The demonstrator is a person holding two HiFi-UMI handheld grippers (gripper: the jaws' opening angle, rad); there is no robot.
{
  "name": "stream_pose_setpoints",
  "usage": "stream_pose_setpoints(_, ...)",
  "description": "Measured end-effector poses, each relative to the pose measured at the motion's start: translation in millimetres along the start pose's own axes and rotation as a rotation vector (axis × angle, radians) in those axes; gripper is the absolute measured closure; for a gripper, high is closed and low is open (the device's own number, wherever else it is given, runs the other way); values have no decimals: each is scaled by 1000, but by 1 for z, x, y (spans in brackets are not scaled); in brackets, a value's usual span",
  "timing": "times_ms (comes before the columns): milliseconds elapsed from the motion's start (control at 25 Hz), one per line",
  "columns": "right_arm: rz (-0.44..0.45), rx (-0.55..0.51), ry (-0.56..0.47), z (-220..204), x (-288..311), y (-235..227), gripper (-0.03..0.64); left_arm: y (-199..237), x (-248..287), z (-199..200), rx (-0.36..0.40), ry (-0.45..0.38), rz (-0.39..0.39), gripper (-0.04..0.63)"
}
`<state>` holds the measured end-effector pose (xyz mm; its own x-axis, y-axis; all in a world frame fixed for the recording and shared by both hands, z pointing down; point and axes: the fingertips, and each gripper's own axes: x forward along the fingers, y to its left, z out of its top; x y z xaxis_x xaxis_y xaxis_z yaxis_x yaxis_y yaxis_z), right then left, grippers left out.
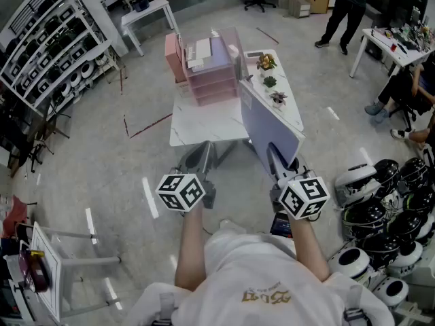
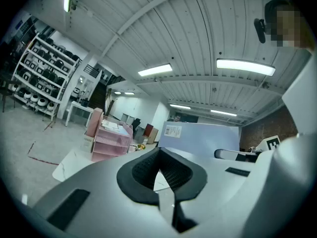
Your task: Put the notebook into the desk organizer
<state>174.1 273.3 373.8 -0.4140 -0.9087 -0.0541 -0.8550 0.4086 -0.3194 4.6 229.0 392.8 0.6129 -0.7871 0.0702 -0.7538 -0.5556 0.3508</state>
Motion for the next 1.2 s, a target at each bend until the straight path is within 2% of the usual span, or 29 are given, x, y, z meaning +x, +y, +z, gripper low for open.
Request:
stream_pose_setpoints(360, 9, -2, -1, 2, -2, 1, 574, -4, 2, 2, -6, -1, -3, 578)
stream_pose_setpoints(720, 19, -15, -60, 20, 13, -4, 575, 11, 7, 4, -9, 7, 24, 578)
stream_pose_setpoints(1040, 45, 3, -115, 47, 76, -23, 575, 51, 40, 33, 1, -17, 50, 578)
stream_pose_setpoints(1200, 56, 7, -134, 48, 132, -40, 575, 96, 79, 46, -8, -35, 59, 578)
